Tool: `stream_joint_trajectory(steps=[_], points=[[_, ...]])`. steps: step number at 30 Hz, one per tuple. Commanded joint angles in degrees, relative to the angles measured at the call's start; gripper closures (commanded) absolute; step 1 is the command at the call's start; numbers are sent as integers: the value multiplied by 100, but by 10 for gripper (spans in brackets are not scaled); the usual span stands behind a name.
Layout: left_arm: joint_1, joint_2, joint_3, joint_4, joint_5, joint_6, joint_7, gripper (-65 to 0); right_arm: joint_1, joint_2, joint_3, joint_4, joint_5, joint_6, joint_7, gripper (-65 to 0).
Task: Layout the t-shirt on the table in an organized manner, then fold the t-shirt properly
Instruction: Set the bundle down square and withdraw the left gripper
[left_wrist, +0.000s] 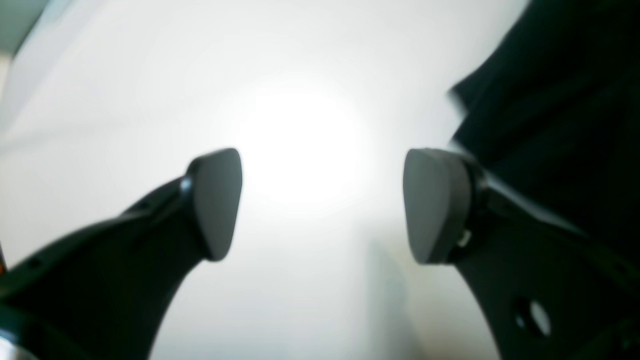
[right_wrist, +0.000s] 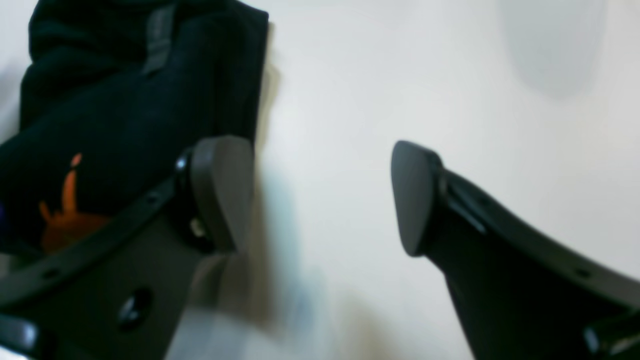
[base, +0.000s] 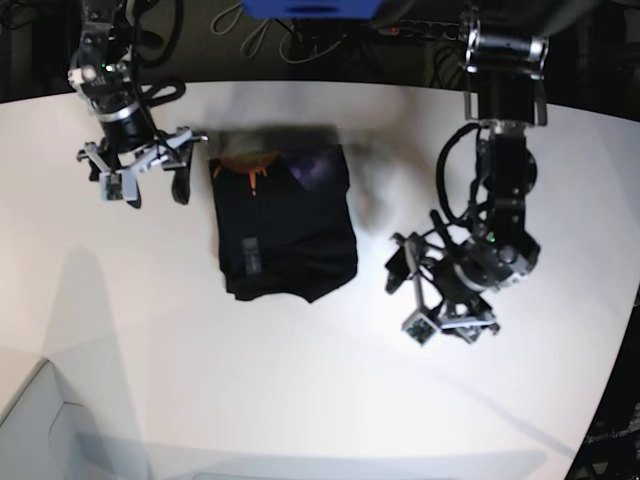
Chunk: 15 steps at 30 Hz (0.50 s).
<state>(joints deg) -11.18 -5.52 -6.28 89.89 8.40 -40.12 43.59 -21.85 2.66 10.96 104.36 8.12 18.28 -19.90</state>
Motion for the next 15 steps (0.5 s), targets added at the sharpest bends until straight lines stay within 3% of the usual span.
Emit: stream_joint_trajectory(steps=[1,8,15], points=[[50,2,-211,229,-54,12,-56,-485,44,20,-63,-40,63,40,140,-437],[1070,2,-1714,827,-62,12,-47,-485,308,20,-441,-524,54,40,157,-437],[1474,-6,-2928,765,-62,12,-47,-485,281,20,-1030,-497,54,40,157,-436]])
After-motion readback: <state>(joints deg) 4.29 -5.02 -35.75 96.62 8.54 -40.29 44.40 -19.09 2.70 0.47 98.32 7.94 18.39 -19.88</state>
